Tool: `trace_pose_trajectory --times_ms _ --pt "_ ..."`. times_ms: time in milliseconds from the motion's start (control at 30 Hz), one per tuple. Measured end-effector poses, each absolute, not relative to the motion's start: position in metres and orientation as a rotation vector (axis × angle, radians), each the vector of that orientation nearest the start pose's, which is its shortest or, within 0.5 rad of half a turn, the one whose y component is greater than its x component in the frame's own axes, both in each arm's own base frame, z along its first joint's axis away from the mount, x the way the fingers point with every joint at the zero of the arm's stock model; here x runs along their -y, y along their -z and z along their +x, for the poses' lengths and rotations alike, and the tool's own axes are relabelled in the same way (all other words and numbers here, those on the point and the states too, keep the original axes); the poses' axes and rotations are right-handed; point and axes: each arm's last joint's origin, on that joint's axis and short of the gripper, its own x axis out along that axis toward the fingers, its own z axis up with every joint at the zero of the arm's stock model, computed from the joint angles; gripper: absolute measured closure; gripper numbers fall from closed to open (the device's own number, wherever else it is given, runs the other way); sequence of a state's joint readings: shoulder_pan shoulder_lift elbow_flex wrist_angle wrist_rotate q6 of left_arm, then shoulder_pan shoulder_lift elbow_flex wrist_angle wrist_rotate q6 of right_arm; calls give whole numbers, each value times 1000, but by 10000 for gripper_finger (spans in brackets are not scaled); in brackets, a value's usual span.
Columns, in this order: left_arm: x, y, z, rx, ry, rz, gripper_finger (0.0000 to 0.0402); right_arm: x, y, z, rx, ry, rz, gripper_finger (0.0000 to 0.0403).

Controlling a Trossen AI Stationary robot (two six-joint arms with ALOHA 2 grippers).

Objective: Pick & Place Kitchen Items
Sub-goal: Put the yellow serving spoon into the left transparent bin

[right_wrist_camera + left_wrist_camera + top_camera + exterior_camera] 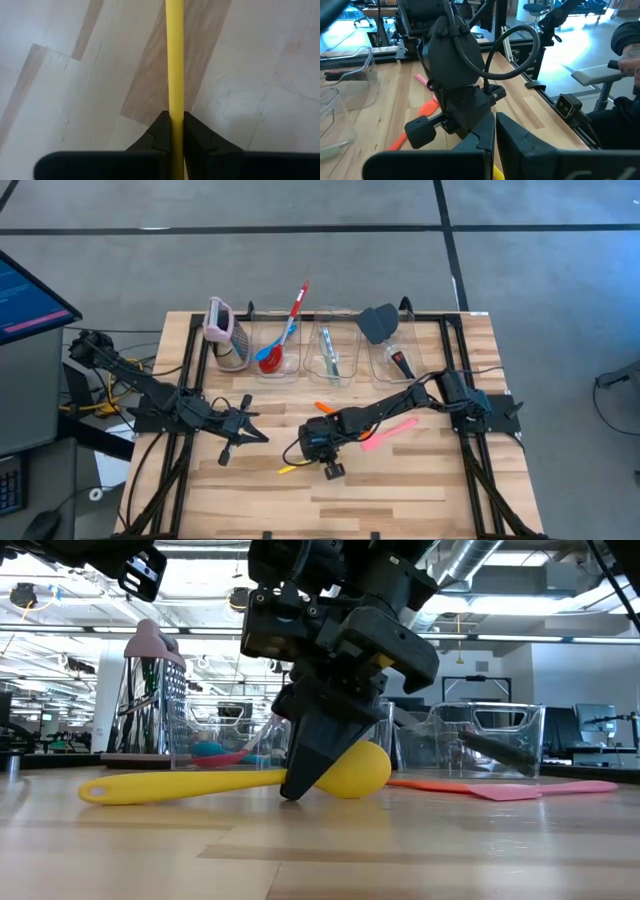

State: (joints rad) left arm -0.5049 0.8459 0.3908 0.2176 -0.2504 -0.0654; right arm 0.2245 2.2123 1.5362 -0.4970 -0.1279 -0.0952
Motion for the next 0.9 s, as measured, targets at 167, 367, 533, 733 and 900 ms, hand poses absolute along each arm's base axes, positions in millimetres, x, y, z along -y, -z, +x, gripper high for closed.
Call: trace_pose_trajectory --times_ms 167,367,533,733,900 --pt "83 -225 165 -229 246 23 399 -102 -134 427 -1147 -356 -194 384" --pt "83 -225 165 -229 246 23 399 -93 -171 423 -1077 -263 -280 384" --pt "83 -225 165 -230 247 23 399 -85 -191 418 -1004 -238 -290 384" --pt "83 -224 165 -237 248 26 399 -77 -204 406 -856 -215 -266 384" --pt "83 -224 165 -237 248 26 399 -74 -208 387 -680 -171 -263 384"
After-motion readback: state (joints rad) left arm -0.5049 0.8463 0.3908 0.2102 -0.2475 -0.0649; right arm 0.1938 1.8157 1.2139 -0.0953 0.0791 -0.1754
